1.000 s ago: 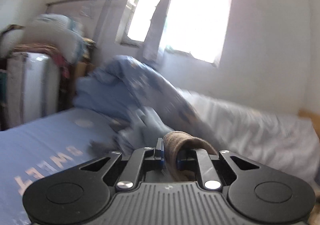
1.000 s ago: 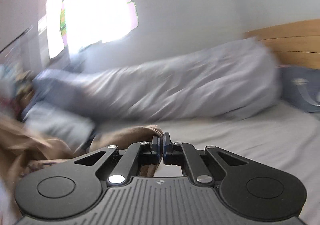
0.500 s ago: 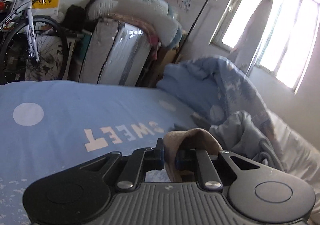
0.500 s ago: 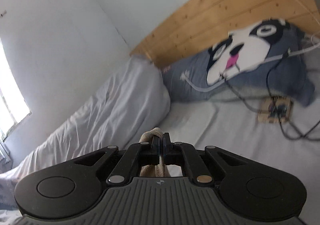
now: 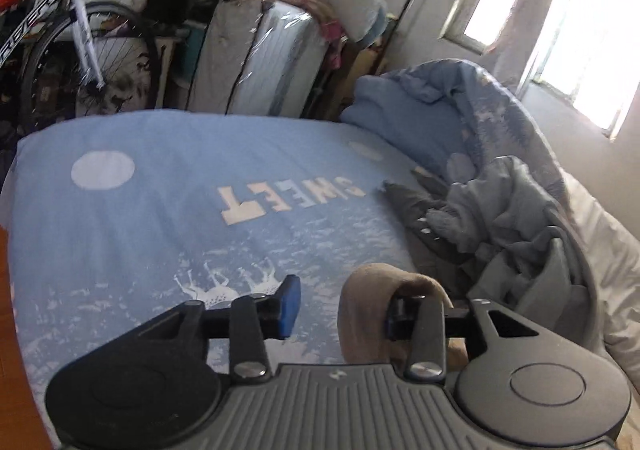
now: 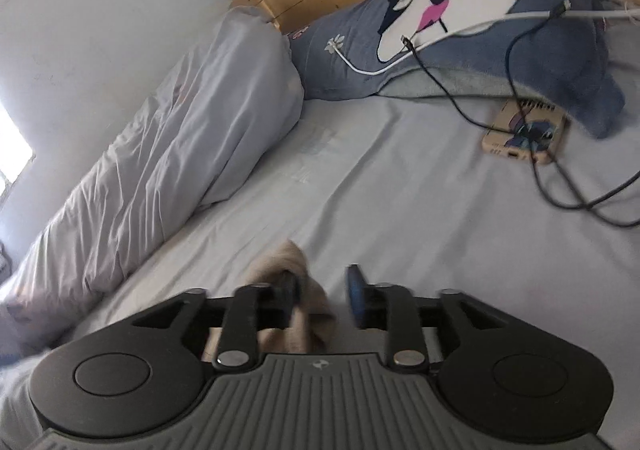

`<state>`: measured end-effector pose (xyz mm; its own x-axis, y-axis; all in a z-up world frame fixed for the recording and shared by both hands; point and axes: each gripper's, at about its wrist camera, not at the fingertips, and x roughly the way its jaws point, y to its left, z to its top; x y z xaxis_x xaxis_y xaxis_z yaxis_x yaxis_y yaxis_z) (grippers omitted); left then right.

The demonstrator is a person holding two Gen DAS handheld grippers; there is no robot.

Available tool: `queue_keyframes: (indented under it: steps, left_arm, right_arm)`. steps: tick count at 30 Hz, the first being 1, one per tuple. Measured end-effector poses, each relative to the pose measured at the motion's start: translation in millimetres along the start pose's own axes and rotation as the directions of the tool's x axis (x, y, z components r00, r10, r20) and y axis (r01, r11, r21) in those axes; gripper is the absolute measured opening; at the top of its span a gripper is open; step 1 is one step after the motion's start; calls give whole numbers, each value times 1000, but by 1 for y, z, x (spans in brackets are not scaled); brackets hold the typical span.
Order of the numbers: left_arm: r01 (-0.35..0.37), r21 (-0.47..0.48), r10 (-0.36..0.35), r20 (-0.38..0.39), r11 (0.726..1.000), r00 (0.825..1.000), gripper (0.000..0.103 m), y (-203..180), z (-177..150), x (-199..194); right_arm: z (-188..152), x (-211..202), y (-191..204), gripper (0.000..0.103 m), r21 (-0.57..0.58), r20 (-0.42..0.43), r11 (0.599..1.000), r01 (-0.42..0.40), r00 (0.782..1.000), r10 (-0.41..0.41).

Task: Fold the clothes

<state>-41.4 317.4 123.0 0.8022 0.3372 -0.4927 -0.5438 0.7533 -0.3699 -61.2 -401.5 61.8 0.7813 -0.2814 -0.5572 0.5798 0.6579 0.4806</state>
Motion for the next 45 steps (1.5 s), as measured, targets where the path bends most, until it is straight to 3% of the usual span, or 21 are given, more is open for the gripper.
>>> queue_keyframes:
  steps: [3,6,9,10,13,16,19,22,23,24,26,29,32,34,36,37,39,41,43,45]
  left_arm:
    - [26,30,-25,-3,999,1000,49,-5,10,-9]
    - [36,-9,-37,-30,999,999,51,-2,25,-15]
    - [64,-66,-66,-24,996,998,56,7,39,-24]
    - [75,-83,-78,-29,994,997,64,12,41,-27]
    - [96,-71,-103,-110,993,989,66,18,47,-20]
    - [115,-14,-115,-263,993,958,66,19,52,-6]
    - [43,-58,-62,-385,997,921,66,38,45,4]
    - [16,-210,-131,-548,978,826,66,72,24,22]
    - [7,-245,-152,-579,970,801,65,81,17,23]
    - [-3,-267,-161,-589,964,792,65,90,12,22]
    - [-3,-298,-171,-558,955,812,67,103,9,11]
    - [13,-394,-232,-512,919,827,67,127,9,-5]
    - [145,-431,-325,-382,891,865,67,130,16,-29]
    - [256,-431,-412,-319,865,854,68,114,18,-45]
    - [382,-417,-515,-273,825,813,72,88,16,-60]
    - [444,-413,-569,-253,795,783,75,72,14,-68]
    - [571,-404,-684,-235,715,691,79,31,-3,-82]
    - [663,-367,-756,-254,652,603,79,-14,-27,-94]
    - [724,-312,-787,-298,615,540,79,-55,-53,-106]
    - [774,-249,-800,-348,582,490,79,-92,-89,-117]
  right_arm:
    - [0,-16,6,39,-159,2,986,-53,999,54]
    - [-9,-43,13,42,-302,-4,944,-129,991,135]
    - [-29,-72,16,45,-374,-31,909,-185,982,187]
    - [-39,-81,16,46,-391,-46,896,-209,977,208]
    - [-71,-106,26,46,-470,-101,840,-272,962,255]
    - [-95,-127,39,46,-538,-143,776,-329,943,300]
    - [-107,-137,43,47,-531,-160,773,-346,937,309]
    - [-115,-141,46,47,-547,-181,749,-373,927,329]
    - [-117,-141,47,47,-551,-190,739,-388,921,341]
    - [-119,-142,47,47,-554,-193,734,-393,918,345]
    - [-121,-142,48,47,-558,-192,734,-388,920,340]
    - [-124,-140,50,47,-554,-202,734,-392,919,338]
    - [-122,-138,50,47,-540,-186,753,-376,926,329]
    - [-116,-131,45,47,-494,-192,787,-370,929,316]
    - [-110,-123,39,48,-436,-212,820,-372,927,309]
    - [-108,-118,36,48,-398,-231,834,-382,922,312]
    - [-103,-107,31,47,-311,-269,859,-406,905,330]
    - [-103,-99,31,47,-278,-290,870,-407,899,328]
    - [-106,-91,34,47,-276,-308,878,-392,901,306]
    - [-110,-83,39,47,-293,-322,878,-378,904,281]
